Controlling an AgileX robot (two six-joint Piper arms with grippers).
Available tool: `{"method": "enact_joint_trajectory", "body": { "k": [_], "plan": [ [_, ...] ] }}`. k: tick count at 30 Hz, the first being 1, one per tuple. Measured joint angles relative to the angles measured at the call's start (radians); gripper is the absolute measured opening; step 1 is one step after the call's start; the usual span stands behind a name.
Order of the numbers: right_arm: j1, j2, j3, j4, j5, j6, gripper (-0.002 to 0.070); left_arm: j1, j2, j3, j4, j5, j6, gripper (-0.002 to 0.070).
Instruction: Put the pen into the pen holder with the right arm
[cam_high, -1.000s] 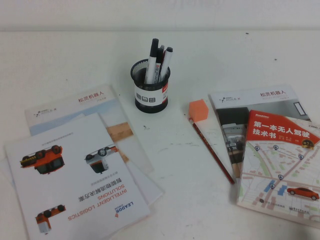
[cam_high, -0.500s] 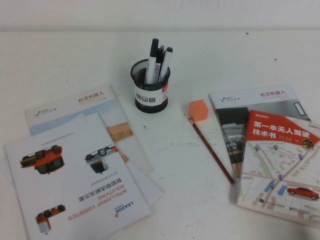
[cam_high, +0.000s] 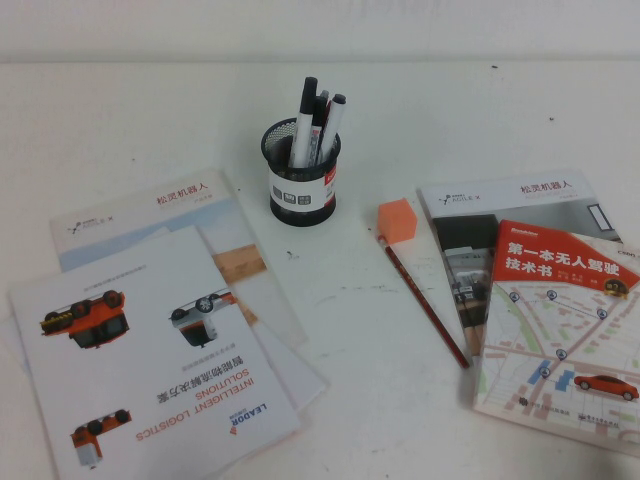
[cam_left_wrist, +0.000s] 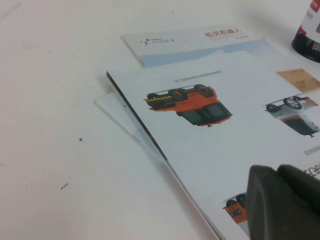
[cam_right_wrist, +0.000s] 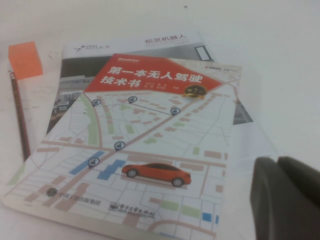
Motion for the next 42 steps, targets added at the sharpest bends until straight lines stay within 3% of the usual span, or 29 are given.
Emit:
{"method": "enact_joint_trajectory", "body": {
  "k": [21, 33, 42],
  "plan": [
    [0.0, 0.0, 0.0, 0.086, 0.0, 0.0, -0.0019, 0.0, 0.0, 0.0, 0.0, 0.0, 0.0, -0.0002],
    [0.0, 0.0, 0.0, 0.968, -0.104, 0.0, -0.0019, 0.0, 0.0, 0.0, 0.0, 0.0, 0.0, -0.0003],
    [0.0, 0.0, 0.0, 1.022, -0.135, -0.012, -0.0019, 0.0, 0.0, 0.0, 0.0, 0.0, 0.0, -0.0002]
  ]
}}
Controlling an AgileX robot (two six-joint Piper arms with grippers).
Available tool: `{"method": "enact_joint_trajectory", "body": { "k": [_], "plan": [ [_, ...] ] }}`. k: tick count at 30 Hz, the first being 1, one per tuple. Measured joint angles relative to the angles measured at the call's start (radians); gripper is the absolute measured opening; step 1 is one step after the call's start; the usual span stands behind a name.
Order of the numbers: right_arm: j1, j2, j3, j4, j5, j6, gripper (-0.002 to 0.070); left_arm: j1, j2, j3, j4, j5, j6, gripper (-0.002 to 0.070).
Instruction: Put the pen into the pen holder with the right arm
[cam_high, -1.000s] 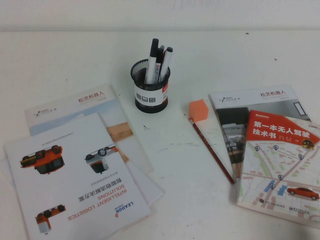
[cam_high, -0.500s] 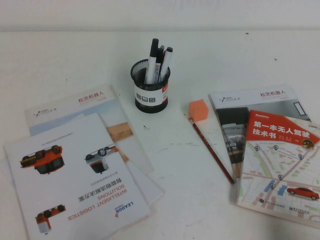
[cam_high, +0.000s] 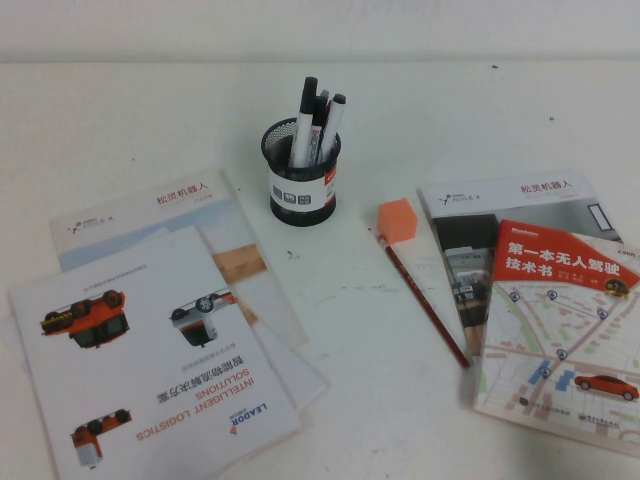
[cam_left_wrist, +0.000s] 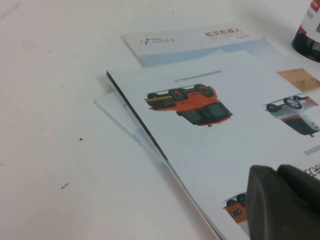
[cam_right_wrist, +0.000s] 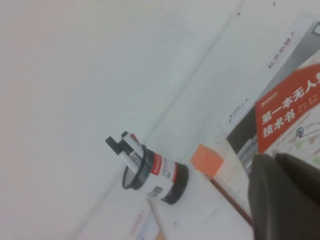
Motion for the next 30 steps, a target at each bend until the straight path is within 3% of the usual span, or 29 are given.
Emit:
{"method": "enact_joint_trajectory", "body": {
  "k": [5, 8, 13, 20, 30],
  "plan": [
    [0.0, 0.033, -0.073, -0.034, 0.065, -0.165, -0.0019, 0.0, 0.0, 0.0, 0.0, 0.0, 0.0, -0.0003],
    [0.0, 0.147, -0.221, -0.159, 0.163, -0.225, -0.002, 0.0, 0.0, 0.0, 0.0, 0.0, 0.0, -0.0002],
    [0.0, 0.484, -0.523, -0.412, 0.412, -0.247, -0.002, 0.0, 0.0, 0.0, 0.0, 0.0, 0.0, -0.0002],
    [0.005, 1.03, -0.89, -0.537, 0.711, -0.31, -0.002, 0.0, 0.0, 0.0, 0.0, 0.0, 0.0, -0.0003],
    [0.269, 1.723, -1.403, -0.79, 0.996, -0.336, -0.002, 0.0, 0.0, 0.0, 0.0, 0.0, 0.0, -0.0002]
  ]
}}
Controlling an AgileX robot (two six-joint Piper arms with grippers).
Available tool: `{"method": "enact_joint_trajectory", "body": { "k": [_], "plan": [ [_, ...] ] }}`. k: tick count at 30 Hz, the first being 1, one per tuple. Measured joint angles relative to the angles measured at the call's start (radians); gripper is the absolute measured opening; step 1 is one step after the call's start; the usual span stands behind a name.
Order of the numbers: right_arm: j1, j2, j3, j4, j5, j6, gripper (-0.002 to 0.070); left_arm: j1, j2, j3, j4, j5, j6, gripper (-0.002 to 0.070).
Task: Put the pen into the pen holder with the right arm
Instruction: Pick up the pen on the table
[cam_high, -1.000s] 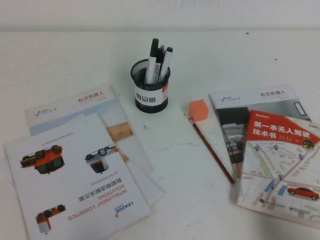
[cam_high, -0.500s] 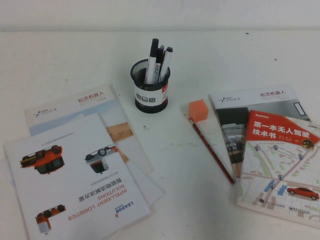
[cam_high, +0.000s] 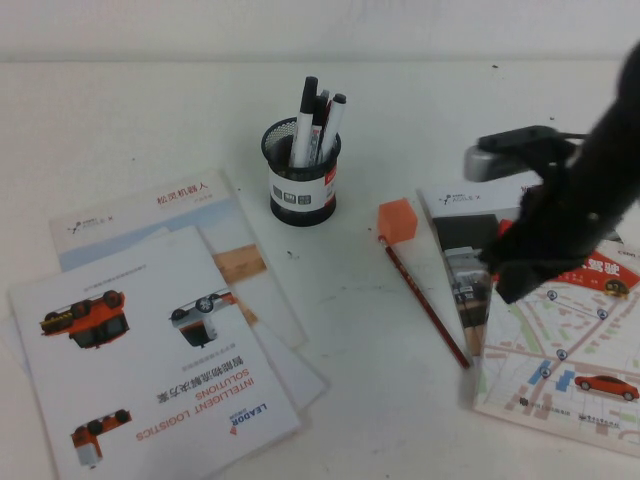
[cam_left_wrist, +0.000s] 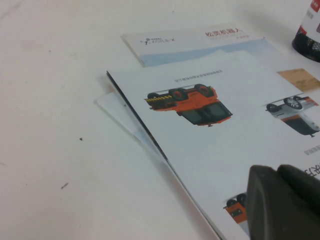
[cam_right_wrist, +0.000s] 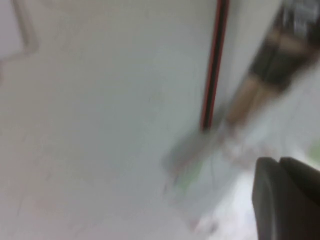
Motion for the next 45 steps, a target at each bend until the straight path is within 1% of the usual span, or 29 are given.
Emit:
{"method": "enact_joint_trajectory", "body": {
  "k": [5, 10, 13, 19, 22, 26, 35, 45],
  "plan": [
    [0.079, 0.207, -0.22, -0.066, 0.008, 0.011, -0.002, 0.0, 0.0, 0.0, 0.0, 0.0, 0.0, -0.0003],
    [0.12, 0.321, -0.371, -0.113, 0.014, 0.026, -0.0008, 0.0, 0.0, 0.0, 0.0, 0.0, 0.0, -0.0003],
    [0.138, 0.377, -0.431, -0.123, 0.015, 0.028, 0.0044, 0.0, 0.0, 0.0, 0.0, 0.0, 0.0, -0.0003],
    [0.168, 0.451, -0.481, -0.143, 0.017, 0.034, 0.0212, 0.0, 0.0, 0.0, 0.0, 0.0, 0.0, -0.0002],
    [0.174, 0.463, -0.485, -0.176, 0.017, 0.059, 0.0255, 0.0, 0.0, 0.0, 0.0, 0.0, 0.0, -0.0002],
    [0.178, 0.465, -0.487, -0.194, 0.001, 0.082, 0.0267, 0.0, 0.0, 0.0, 0.0, 0.0, 0.0, -0.0002],
    [0.19, 0.465, -0.487, -0.183, -0.059, 0.087, 0.0266, 0.0, 0.0, 0.0, 0.0, 0.0, 0.0, -0.0003],
    [0.196, 0.501, -0.487, -0.181, -0.065, 0.106, 0.0266, 0.0, 0.0, 0.0, 0.0, 0.0, 0.0, -0.0002]
  ]
}}
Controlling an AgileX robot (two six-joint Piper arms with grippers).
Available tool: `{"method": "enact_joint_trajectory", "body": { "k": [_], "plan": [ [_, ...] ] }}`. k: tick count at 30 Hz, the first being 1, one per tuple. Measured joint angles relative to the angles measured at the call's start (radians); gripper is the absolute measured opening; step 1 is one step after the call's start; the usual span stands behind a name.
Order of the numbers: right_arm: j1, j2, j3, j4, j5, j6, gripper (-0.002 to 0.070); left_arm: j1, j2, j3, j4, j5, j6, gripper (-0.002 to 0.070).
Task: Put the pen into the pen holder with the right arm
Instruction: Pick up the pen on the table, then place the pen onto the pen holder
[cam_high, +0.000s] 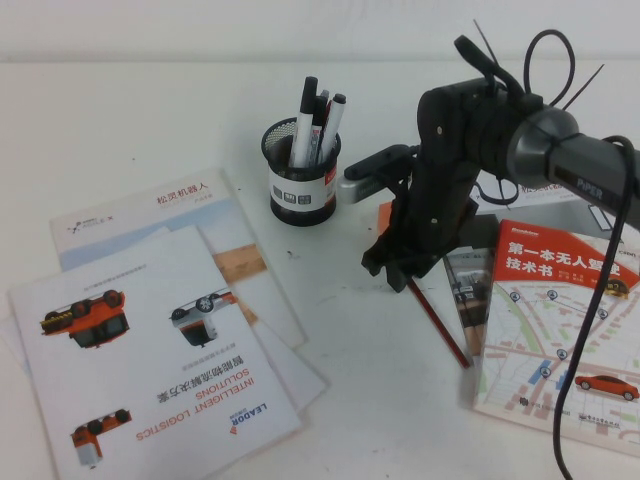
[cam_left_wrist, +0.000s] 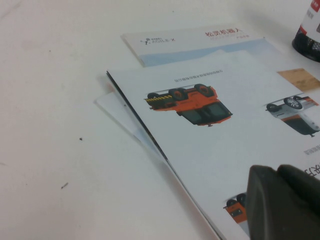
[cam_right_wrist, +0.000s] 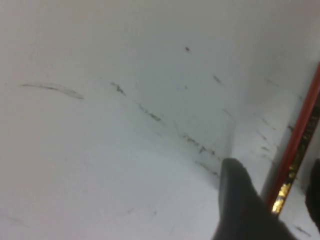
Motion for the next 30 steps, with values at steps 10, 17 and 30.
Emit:
{"method": "enact_joint_trajectory", "body": {
  "k": [10, 17, 30],
  "plan": [
    [0.001, 0.011, -0.002, -0.002, 0.0, 0.002, 0.0167, 0.0, 0.0, 0.0, 0.0, 0.0, 0.0, -0.0003],
    [-0.007, 0.017, -0.041, 0.026, 0.027, 0.022, 0.0017, 0.0, 0.0, 0.0, 0.0, 0.0, 0.0, -0.0002],
    [-0.022, -0.313, 0.206, 0.13, -0.121, 0.023, 0.0013, 0.0, 0.0, 0.0, 0.0, 0.0, 0.0, -0.0002]
  ]
}}
